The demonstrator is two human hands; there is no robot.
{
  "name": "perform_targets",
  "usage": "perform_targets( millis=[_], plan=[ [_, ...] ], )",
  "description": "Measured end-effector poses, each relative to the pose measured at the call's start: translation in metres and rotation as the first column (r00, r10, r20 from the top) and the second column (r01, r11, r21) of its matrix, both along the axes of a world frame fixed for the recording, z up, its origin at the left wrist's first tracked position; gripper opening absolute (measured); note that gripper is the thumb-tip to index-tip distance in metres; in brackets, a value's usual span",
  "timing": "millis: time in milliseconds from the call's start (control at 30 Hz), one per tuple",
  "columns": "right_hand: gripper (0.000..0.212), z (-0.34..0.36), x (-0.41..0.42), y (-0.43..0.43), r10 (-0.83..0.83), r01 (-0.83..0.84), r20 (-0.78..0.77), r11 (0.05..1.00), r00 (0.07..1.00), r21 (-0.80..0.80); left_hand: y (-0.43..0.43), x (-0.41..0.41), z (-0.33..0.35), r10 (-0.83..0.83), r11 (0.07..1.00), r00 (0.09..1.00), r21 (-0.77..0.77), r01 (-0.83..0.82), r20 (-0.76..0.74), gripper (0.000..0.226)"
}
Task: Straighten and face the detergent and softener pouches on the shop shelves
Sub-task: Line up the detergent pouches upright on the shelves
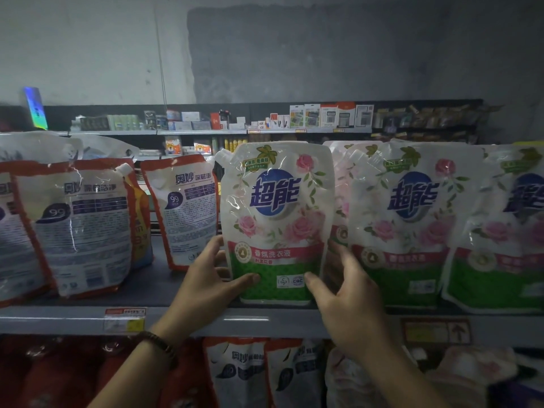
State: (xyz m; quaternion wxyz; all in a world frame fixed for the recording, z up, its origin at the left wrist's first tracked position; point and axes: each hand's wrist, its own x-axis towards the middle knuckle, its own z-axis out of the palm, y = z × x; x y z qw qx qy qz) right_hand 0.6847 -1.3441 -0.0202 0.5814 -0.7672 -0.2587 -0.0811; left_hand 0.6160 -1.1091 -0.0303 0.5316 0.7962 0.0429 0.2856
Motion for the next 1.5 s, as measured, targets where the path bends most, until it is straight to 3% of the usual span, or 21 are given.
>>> perform_targets(
  millis=[133, 667, 800, 1000, 1167, 1333, 1500],
  plan=[
    [0.06, -0.002, -0.005, -0.002, -0.006, 0.006, 0.001, 0.999, 1.0, 0.033, -0.004, 0.001, 0.001, 0.002, 1.0, 1.0, 0.004, -0.002, 0.011, 0.057],
    [0.046, -0.009, -0.003, -0.009, 0.026, -0.026, -0.002, 0.998, 1.0, 0.056, -0.011, 0.0, -0.002, -0.044, 0.999, 0.998, 0.008, 0.044, 0.035, 0.059],
    [0.029, -0.009, -0.003, -0.013, 0.04, -0.039, -0.01, 0.996, 0.999, 0.082, -0.008, -0.002, -0.001, -0.014, 1.0, 1.0, 0.023, 0.014, 0.015, 0.059],
    [0.028, -0.014, -0.007, -0.019, -0.012, 0.014, -0.015, 0.989, 1.0, 0.148, -0.013, -0.009, -0.005, 0.192, 0.974, 0.97, 0.092, -0.207, 0.15, 0.072],
    [0.026, -0.022, -0.012, -0.023, -0.098, 0.108, -0.058, 0.971, 0.993, 0.211, -0.03, -0.02, -0.013, 0.407, 0.899, 0.862, 0.034, -0.436, 0.301, 0.052],
    [0.02, -0.035, -0.02, -0.026, -0.144, 0.164, -0.095, 0.949, 0.985, 0.267, -0.058, -0.036, -0.021, 0.316, 0.945, 0.901, -0.013, -0.327, 0.297, 0.035],
    [0.02, -0.057, -0.03, -0.035, -0.145, 0.159, -0.084, 0.966, 0.986, 0.201, -0.083, -0.042, -0.037, 0.188, 0.982, 0.961, -0.046, -0.183, 0.204, 0.026]
  ],
)
